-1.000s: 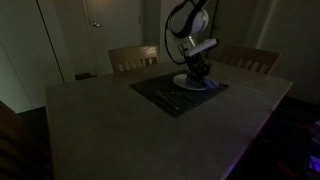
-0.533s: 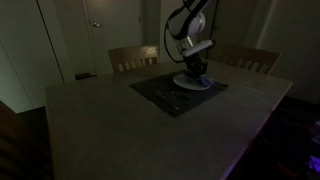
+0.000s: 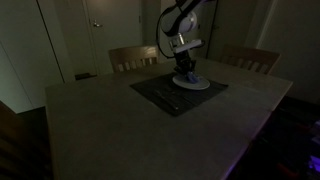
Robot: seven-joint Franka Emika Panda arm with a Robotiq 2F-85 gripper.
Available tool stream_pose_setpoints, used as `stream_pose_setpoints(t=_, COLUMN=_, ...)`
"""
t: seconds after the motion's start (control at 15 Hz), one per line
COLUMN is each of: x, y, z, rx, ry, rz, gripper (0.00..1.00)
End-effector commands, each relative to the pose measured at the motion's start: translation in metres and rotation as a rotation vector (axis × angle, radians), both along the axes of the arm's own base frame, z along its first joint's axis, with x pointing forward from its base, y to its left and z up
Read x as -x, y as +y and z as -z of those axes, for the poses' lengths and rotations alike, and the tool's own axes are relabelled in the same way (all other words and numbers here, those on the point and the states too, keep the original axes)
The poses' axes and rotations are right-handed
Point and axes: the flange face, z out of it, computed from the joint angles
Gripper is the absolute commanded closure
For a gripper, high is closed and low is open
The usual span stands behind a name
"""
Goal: Use the towel to wipe the plate
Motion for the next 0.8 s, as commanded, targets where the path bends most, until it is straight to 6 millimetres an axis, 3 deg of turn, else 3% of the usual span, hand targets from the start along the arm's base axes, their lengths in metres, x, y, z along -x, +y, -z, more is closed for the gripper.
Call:
stream_pose_setpoints(t=0.0, x=-0.014, y=0.028, z=0.006, rx=-0.109, ry=-0.013, rz=-0.027, gripper=0.98)
stream_pose_setpoints(t=0.4, x=0.004, y=0.068, z=0.012, rx=-0.241, ry=0.046, rz=-0.075, gripper=0.98)
stream_pose_setpoints(t=0.73, x=0.031, y=0.071, z=0.011, rx=-0.322, ry=0.156, rz=-0.159, gripper=0.98)
